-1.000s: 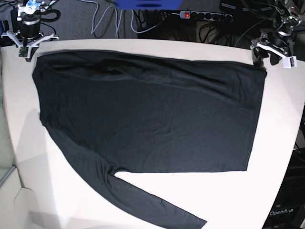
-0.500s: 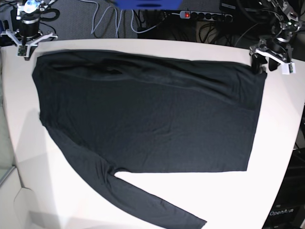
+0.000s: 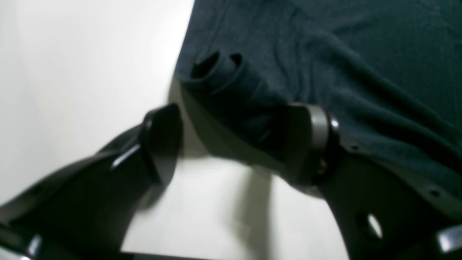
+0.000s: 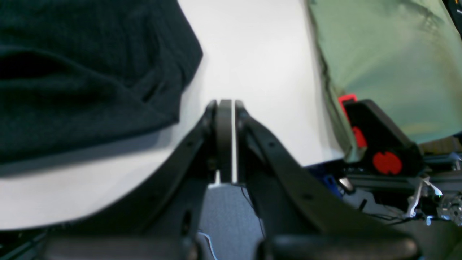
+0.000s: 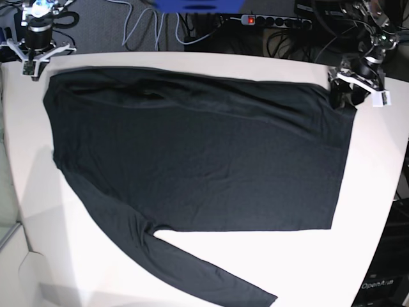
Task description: Fold the T-shirt properly
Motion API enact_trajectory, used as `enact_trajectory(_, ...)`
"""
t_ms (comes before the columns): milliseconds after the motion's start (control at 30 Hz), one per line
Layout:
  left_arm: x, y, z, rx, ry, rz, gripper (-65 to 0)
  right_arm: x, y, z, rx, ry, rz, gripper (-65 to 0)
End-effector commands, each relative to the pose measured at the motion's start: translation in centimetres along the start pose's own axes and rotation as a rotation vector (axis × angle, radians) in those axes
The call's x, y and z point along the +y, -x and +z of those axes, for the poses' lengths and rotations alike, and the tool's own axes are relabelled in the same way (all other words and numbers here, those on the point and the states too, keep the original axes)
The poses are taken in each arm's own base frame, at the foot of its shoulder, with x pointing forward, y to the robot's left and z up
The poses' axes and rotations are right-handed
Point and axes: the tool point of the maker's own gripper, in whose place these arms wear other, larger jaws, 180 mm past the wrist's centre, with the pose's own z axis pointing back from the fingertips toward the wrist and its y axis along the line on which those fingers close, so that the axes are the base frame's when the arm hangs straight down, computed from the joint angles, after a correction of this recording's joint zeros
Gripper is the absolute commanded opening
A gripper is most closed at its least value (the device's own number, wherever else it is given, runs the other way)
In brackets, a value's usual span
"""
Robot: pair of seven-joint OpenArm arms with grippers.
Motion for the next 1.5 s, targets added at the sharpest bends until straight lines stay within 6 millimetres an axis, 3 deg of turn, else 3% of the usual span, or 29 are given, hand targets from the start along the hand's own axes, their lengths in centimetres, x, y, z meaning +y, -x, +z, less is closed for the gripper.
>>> enact_trajectory(0,0.5,1.2,0.3,0.066,-0.015,-0.017,-22.4,-0.7,-0.8,0.2,-0.031,0.011,0.010,-64.9)
enact_trajectory(533,0.7,1.7,0.7,0.066,-0.024,0.002,-22.4,-0.7,-0.8,0.2,-0.031,0.011,0.011,-64.9)
enact_trajectory(667,2.1,1.8,1.6,0.046,-0.079,0.040,-22.4,-0.7,-0.8,0.2,-0.031,0.011,0.011,-64.9)
enact_trajectory(967,2.0,1.9,1.5,0.049,-0.077,0.040,-22.4,-0.6,-0.8,0.2,-0.030,0.010,0.013,-64.9)
enact_trajectory(1133,2.0,1.9,1.5,0.049,-0.076,0.041,-22.4,-0.7,-0.1,0.6,-0.015,0.006,0.017,-64.9)
enact_trajectory(1333,2.2,3.4,1.1,0.078,-0.075,0.081,-22.4,-0.7,0.0,0.7,-0.009,0.007,0.019,-65.0)
enact_trajectory(1467,2.1,3.1,0.9,0.071,-0.072,0.081,-22.4,-0.5,1.0,0.9,0.013,-0.002,0.014,-65.0)
